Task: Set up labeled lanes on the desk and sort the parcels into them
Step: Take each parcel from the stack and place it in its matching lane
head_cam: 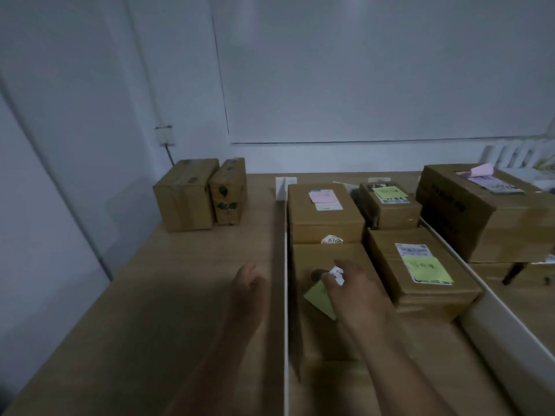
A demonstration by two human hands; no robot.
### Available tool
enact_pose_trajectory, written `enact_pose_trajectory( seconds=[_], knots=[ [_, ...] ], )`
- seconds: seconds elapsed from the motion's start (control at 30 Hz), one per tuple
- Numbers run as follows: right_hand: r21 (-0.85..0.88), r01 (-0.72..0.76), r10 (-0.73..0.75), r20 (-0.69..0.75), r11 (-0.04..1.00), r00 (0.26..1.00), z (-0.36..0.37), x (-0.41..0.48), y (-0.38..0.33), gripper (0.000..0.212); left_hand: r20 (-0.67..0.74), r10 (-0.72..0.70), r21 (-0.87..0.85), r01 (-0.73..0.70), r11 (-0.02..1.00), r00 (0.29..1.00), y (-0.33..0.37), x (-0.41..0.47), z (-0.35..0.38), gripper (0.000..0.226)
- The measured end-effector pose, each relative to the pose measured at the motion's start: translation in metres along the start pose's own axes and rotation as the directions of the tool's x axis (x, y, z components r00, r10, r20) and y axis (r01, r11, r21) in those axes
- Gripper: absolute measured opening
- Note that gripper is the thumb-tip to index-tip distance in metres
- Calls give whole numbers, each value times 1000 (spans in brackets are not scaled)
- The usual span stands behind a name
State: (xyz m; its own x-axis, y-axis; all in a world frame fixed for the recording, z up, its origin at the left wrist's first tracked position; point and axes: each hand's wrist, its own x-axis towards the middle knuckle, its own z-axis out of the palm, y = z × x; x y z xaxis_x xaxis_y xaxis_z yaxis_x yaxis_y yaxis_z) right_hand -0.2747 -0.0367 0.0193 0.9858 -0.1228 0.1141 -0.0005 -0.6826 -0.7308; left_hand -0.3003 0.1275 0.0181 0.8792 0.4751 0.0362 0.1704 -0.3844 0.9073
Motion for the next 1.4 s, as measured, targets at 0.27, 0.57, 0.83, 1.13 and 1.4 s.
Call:
enact_pose_trajectory(
  seconds=[0.27,0.57,0.83,1.13,1.4],
  knots=[
    [-41,86,-85,29,995,996,99,-6,-126,45,-13,19,5,-19,1000,1000,-53,73,-138,48],
    [8,46,-46,36,999,998,211,7,-235,48,2,68,195,-67,979,998,-102,176,-255,54],
    [9,19,-19,24,1000,1000,268,83,-265,51,25,35,158,-39,987,999,-110,278,-265,68],
    [68,-8,7,6,998,1000,332,206,-271,37,17,26,217,-29,976,1000,-119,415,-236,76],
    [68,19,-18,-21,998,1000,379,284,-263,42,-13,8,195,-6,981,1000,-131,504,-197,81]
  ],
)
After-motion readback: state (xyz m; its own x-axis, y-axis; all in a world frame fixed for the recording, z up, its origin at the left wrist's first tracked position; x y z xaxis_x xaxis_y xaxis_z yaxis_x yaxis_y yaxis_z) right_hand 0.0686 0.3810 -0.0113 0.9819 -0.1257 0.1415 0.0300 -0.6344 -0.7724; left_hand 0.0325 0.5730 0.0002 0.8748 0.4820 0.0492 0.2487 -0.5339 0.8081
